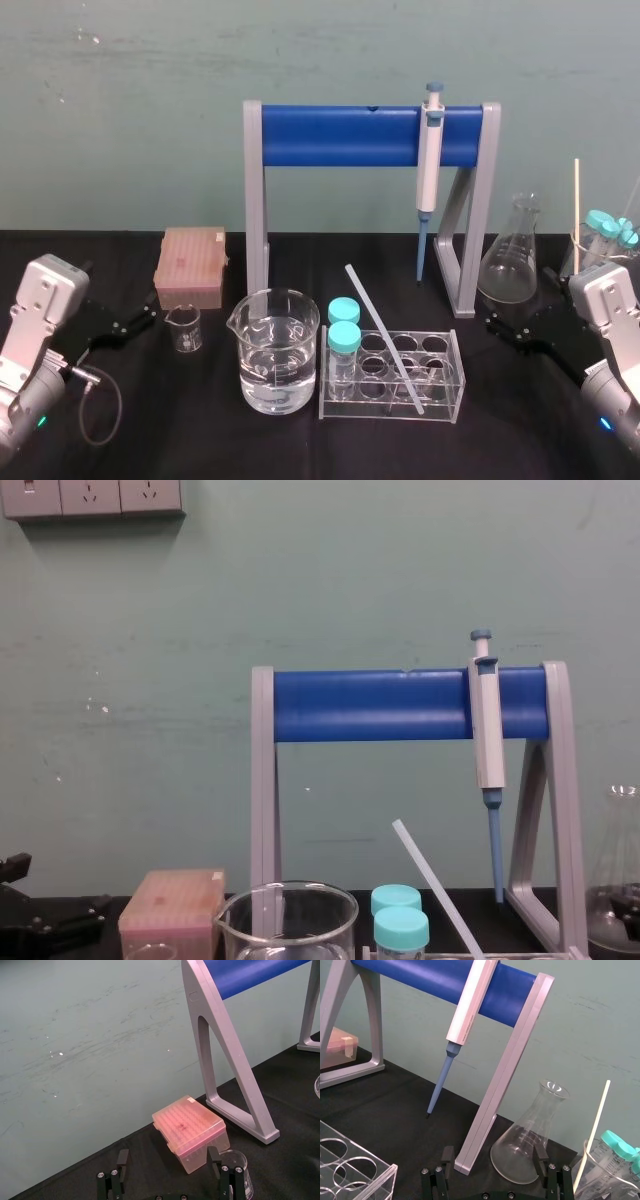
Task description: Pick up the stirring rod with one hand, then place it down.
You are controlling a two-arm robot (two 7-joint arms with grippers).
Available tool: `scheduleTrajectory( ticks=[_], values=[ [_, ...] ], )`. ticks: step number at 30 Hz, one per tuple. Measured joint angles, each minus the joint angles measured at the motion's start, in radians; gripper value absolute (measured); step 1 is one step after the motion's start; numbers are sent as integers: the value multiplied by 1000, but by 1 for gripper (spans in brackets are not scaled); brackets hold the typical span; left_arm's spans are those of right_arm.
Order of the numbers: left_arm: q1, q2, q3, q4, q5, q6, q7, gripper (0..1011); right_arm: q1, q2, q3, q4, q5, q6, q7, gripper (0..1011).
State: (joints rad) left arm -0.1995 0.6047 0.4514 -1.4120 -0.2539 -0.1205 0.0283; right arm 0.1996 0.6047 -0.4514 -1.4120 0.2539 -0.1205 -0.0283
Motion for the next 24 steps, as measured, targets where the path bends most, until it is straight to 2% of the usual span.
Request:
scheduleTrajectory(
  ticks=[15,18,22,23,24],
  values=[
    [0,0,0,0,0,0,0,1000,0,0,0,0,0,0,0,1003],
    [0,0,0,0,0,0,0,1000,-6,-3,11,-5,7,2,15,1003],
    [0,0,0,0,0,0,0,1000,-22,3,31,-34,71,21,88,1003],
    [0,0,0,0,0,0,0,1000,-31,8,42,-52,111,33,131,1003],
    [0,0,0,0,0,0,0,1000,-34,10,48,-60,128,39,149,1003]
  ],
)
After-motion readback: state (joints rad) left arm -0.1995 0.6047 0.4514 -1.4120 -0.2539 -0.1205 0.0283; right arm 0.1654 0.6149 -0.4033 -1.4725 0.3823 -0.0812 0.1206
